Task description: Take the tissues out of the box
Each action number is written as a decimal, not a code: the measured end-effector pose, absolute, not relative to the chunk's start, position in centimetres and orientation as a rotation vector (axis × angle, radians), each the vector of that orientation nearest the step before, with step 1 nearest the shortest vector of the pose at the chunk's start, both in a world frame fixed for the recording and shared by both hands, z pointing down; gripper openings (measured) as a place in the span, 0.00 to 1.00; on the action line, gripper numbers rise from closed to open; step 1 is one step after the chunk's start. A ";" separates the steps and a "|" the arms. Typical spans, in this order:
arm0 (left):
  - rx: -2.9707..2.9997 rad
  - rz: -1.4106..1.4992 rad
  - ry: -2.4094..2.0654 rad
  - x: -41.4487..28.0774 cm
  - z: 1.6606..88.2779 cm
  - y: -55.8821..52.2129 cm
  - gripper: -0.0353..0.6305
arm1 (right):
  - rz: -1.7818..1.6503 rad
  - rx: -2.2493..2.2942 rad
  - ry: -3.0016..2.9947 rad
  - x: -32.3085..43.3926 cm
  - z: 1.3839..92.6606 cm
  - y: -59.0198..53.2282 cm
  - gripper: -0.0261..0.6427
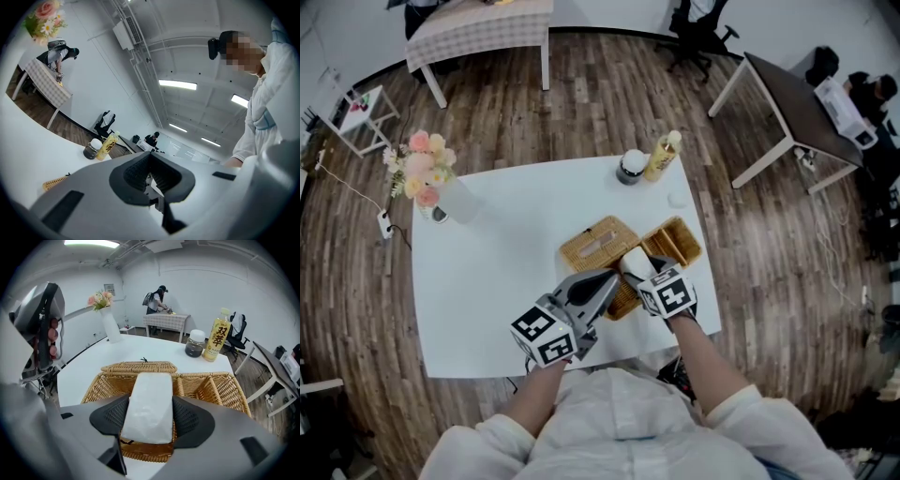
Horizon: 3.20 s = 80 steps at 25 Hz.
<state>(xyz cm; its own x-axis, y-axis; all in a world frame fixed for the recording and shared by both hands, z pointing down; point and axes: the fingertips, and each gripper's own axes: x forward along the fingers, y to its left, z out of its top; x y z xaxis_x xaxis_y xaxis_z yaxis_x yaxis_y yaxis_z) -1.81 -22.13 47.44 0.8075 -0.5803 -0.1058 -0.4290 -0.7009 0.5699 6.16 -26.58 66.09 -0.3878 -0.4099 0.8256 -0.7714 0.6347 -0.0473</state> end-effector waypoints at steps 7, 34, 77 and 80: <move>2.458 -0.373 -0.744 -1.9 47.4 -22.4 0.05 | 0.524 0.933 -1.999 6.0 66.4 -26.6 0.47; 2.484 -0.332 -0.749 -2.4 46.6 -21.8 0.05 | 0.802 1.064 -2.104 6.5 64.0 -25.6 0.44; 2.552 -0.262 -0.666 -0.6 45.0 -20.4 0.05 | 2.412 1.161 -2.473 6.7 54.7 -24.2 0.44; 2.568 -0.263 -0.652 -0.3 45.3 -20.2 0.05 | 2.419 1.140 -2.488 6.6 54.5 -23.9 0.44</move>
<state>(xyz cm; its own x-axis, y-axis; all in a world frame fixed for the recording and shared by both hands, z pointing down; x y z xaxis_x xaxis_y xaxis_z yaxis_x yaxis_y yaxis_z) -0.28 -20.15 45.26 0.8683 -0.4914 -0.0673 -0.4003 -0.7744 0.4899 6.60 -23.89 54.52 -0.6899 -0.7219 0.0538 -0.0742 -0.0034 -0.9972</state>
